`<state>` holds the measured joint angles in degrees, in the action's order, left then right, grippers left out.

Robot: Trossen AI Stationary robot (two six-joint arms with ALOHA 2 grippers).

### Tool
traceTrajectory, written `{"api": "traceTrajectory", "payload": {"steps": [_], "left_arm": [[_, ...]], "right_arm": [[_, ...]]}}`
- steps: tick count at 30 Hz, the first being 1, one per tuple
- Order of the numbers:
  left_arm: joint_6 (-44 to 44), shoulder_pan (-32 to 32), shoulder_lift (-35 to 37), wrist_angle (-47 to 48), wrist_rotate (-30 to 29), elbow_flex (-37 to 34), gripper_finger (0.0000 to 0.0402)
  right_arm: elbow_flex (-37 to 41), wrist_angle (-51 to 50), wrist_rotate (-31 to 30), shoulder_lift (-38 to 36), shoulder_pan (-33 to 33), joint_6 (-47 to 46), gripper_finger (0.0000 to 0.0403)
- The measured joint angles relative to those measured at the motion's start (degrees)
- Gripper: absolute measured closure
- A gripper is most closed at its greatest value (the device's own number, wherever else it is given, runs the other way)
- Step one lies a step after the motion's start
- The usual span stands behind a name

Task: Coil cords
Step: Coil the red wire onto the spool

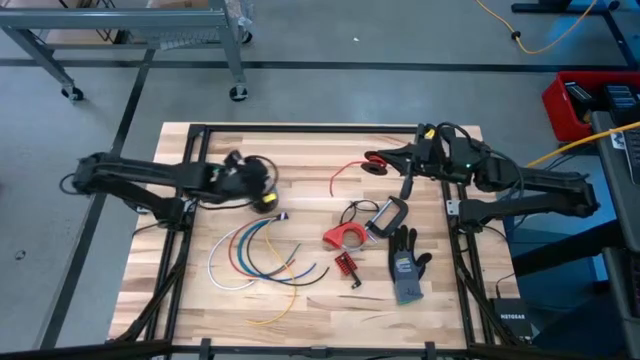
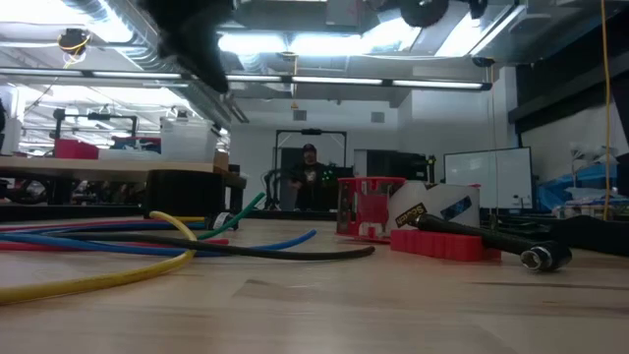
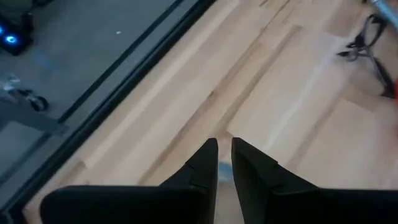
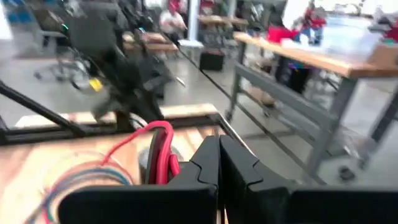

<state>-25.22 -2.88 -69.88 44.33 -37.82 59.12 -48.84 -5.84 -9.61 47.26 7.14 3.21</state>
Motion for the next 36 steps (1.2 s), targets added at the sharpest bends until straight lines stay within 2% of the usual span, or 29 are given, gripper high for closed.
{"api": "traceTrajectory", "payload": {"steps": [3,7,10,13,19,22,29,36], "left_arm": [[-3.13,-1.57,5.99,-2.51,-0.05,-5.67,0.0361],[-7.48,-2.96,10.29,-16.66,0.05,-15.11,0.0361],[-9.5,-3.45,10.24,-31.42,0.13,-22.36,0.0361],[-14.82,-3.23,8.55,-41.57,0.55,-27.39,0.0361],[-21.2,-2.05,5.76,-46.77,10.12,-29.27,0.0361],[-16.96,-1.99,3.43,-54.91,12.13,-29.29,0.0357],[-1.09,-2.13,-4.02,-76.91,12.42,-29.29,0.0323],[2.75,-2.0,-9.4,-85.94,12.02,-29.26,0.032]], "right_arm": [[0.02,-2.36,-2.48,-0.72,0.02,-1.53,0.04],[0.2,-1.54,-2.86,-0.06,0.02,-1.72,0.04],[0.2,-0.84,-2.86,1.44,0.02,-1.74,0.04],[0.2,-0.03,-2.86,2.76,0.02,-1.76,0.04],[0.2,0.81,-2.86,4.2,0.02,-1.91,0.04],[0.2,2.45,-2.86,4.92,0.02,-1.91,0.04],[0.2,4.16,-2.4,7.77,0.02,-1.91,0.04],[0.19,6.87,-2.39,10.11,0.02,-1.91,0.04]]}}
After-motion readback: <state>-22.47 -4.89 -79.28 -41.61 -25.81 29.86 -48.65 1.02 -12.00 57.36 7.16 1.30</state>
